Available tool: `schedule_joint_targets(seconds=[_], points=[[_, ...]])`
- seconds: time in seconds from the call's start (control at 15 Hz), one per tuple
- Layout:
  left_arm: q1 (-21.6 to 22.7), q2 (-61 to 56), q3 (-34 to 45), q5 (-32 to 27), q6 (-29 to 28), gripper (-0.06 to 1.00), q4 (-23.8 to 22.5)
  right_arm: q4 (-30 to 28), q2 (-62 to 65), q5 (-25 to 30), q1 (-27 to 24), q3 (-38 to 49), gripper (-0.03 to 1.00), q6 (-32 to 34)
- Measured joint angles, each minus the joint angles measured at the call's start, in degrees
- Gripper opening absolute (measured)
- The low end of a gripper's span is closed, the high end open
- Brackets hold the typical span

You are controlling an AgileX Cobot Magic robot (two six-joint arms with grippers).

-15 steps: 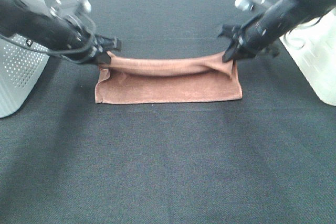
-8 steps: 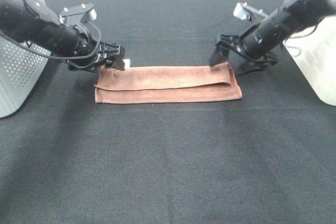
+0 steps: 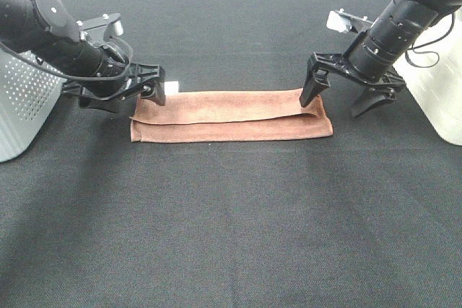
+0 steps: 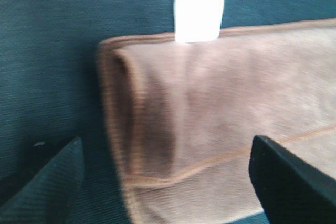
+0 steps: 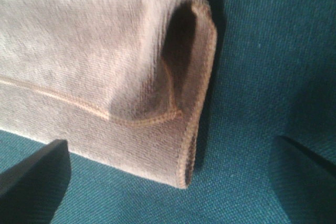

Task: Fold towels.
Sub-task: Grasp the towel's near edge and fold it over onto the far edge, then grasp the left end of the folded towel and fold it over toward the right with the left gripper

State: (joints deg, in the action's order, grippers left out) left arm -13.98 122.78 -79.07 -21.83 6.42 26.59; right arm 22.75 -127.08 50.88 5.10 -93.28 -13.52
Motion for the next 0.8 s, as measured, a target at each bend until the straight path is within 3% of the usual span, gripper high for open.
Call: schedule_joint_targets(seconds=[0.27,0.47,0.6,0.67,0.73,0.8], points=[[0.1,3.3,-2.0,-2.4,-1.1,0.8,0.0,0.0,0.0,0.1,0.0,0.0,0.96,0.1],[0.1,6.8,-7.0,-6.1,-1.2,0.71,2.2,0.0,0.0,0.1,0.0,0.0,0.96,0.1],[0.2,8.4,-9.6,-8.9,-1.3,0.52,4.7,0.0,0.0,0.1,0.0,0.0,0.96,0.1],[0.2,8.7,-9.8,-10.0,-1.3,0.25,4.9,0.1,0.0,0.1,0.0,0.0,0.96,0.1],[0.2,8.8,-10.2,-11.0,-1.3,0.08,4.9,0.1,0.0,0.1,0.0,0.0,0.96,0.1],[0.2,8.8,-10.9,-12.3,-1.3,0.03,4.5,0.1,0.0,0.1,0.0,0.0,0.96,0.1]])
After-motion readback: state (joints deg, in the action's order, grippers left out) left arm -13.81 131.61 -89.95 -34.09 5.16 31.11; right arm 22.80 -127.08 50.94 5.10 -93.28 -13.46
